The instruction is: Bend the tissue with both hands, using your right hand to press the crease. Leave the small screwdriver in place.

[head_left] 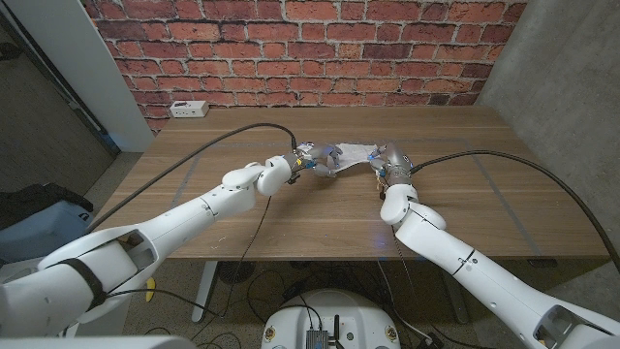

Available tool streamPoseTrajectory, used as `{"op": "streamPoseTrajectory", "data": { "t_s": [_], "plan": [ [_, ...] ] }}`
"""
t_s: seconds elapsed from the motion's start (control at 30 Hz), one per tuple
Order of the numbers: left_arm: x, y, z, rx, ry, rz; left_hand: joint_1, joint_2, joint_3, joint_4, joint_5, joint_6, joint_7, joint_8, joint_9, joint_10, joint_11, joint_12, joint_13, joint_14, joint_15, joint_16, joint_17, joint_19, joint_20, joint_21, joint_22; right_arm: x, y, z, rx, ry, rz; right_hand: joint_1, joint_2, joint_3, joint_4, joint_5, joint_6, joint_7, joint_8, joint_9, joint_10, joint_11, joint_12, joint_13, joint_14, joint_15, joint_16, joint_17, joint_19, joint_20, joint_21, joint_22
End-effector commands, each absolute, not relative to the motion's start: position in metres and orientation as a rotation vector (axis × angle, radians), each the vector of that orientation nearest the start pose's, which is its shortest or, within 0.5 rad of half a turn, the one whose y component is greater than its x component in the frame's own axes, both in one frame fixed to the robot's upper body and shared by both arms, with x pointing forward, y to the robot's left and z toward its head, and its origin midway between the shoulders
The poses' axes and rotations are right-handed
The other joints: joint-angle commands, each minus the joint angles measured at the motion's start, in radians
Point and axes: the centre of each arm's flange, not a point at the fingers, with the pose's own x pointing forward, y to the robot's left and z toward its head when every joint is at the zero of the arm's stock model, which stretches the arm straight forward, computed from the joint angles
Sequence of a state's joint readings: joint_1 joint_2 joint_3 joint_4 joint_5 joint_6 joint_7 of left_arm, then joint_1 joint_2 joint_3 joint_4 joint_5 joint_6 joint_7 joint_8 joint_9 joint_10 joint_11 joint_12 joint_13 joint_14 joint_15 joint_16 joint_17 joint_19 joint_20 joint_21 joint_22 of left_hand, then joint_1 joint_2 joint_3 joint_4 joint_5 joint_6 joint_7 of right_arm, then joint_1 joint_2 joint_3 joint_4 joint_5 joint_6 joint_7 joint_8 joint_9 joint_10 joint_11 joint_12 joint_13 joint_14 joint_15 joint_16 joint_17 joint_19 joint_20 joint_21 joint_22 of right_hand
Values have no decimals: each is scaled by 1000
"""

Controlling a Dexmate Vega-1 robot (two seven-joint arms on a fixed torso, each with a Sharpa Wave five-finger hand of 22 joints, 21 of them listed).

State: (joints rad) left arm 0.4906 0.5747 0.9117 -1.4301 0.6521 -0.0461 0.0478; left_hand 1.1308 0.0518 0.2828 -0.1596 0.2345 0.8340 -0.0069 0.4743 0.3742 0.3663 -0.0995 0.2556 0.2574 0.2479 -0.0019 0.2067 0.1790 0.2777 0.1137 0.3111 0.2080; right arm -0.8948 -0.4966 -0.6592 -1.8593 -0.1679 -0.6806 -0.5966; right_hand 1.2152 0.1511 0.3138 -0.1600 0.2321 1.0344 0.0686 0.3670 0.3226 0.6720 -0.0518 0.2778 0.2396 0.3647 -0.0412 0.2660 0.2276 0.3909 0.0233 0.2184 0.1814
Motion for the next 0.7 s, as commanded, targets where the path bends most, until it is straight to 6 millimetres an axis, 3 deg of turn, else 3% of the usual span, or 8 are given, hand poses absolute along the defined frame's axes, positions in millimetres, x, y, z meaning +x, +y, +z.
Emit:
{"op": "streamPoseTrajectory", "data": {
  "t_s": [0.03,0.33,0.7],
  "plan": [
    [646,99,5,1537,-862,-145,44,65,24,4,-34,103,33,36,-11,70,3,18,-2,44,-18,9,-1,29,2,21,8,583,-170,-41,-701,-440,-345,2,-7,13,-2,-7,104,105,8,17,11,-7,11,5,11,-98,-5,2,-7,4,-1,4],
    [641,110,12,1507,-849,-133,21,89,22,23,-42,138,63,40,-23,112,10,28,-5,72,-28,11,0,39,4,33,12,578,-180,-48,-720,-411,-375,-2,-10,24,0,-15,99,99,11,25,9,-1,15,9,11,-96,-12,3,-10,10,-1,4],
    [627,111,29,1525,-799,-240,22,97,32,19,-41,148,68,38,-31,117,10,25,-8,73,-36,2,-2,36,1,36,14,556,-185,-57,-811,-389,-373,-17,-12,41,5,-26,88,91,14,37,-27,-8,8,15,-3,-94,-27,7,-14,15,-2,4]
  ]
}}
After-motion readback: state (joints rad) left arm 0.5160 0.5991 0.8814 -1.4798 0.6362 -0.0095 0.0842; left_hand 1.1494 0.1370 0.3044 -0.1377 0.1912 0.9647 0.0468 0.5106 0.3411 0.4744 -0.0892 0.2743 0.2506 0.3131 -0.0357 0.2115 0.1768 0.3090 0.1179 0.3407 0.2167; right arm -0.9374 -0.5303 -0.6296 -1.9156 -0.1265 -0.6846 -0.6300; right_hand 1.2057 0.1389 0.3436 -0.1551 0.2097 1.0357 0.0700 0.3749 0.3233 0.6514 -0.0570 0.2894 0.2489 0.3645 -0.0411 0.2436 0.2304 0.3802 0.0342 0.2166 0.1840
